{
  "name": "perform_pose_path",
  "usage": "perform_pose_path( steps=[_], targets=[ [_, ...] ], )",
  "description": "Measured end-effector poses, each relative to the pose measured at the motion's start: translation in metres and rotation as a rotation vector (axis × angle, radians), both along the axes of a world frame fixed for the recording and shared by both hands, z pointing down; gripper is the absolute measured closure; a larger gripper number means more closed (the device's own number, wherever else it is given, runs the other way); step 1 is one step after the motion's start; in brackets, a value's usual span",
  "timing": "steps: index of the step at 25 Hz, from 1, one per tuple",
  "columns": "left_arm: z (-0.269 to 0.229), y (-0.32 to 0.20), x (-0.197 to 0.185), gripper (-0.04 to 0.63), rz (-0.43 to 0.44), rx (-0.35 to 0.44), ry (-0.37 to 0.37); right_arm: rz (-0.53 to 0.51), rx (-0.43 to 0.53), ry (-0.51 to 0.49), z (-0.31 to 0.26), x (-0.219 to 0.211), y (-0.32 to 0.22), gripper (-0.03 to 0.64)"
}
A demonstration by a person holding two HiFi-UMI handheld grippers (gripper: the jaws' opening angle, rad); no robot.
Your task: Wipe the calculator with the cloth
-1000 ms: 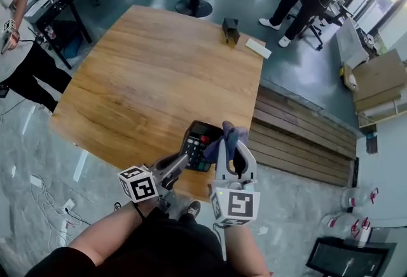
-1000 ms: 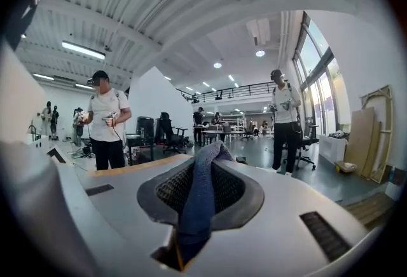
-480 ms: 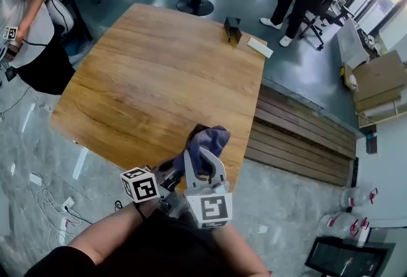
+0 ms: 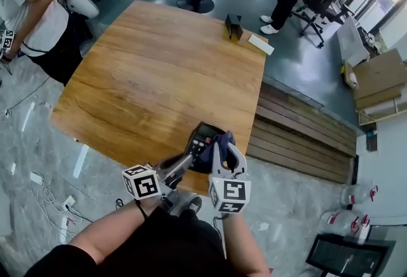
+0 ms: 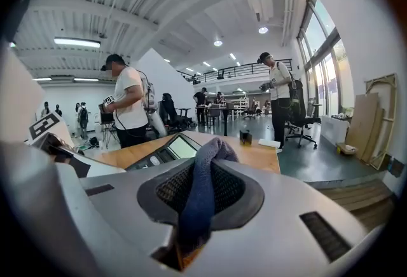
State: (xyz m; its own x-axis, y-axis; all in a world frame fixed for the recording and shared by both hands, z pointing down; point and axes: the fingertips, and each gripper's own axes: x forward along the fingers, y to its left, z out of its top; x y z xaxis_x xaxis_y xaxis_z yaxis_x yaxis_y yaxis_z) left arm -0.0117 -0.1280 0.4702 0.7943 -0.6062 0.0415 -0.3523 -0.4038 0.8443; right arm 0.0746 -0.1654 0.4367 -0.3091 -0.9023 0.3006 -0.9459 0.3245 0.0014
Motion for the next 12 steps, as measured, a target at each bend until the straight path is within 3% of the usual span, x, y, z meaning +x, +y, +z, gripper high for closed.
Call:
perform_pose_path(
  steps=[8,12],
  targets=[
    [-0.001,0.003,0.001,0.525,0.0,-0.007,0.017,-0.169,0.037,-0.064,-0.024,-0.062,0.028,0.557],
    [-0.005,0.0,0.008,0.525,0.002,0.0,0.03,-0.2,0.059,-0.078,-0.034,-0.063,0.034,0.557]
  ],
)
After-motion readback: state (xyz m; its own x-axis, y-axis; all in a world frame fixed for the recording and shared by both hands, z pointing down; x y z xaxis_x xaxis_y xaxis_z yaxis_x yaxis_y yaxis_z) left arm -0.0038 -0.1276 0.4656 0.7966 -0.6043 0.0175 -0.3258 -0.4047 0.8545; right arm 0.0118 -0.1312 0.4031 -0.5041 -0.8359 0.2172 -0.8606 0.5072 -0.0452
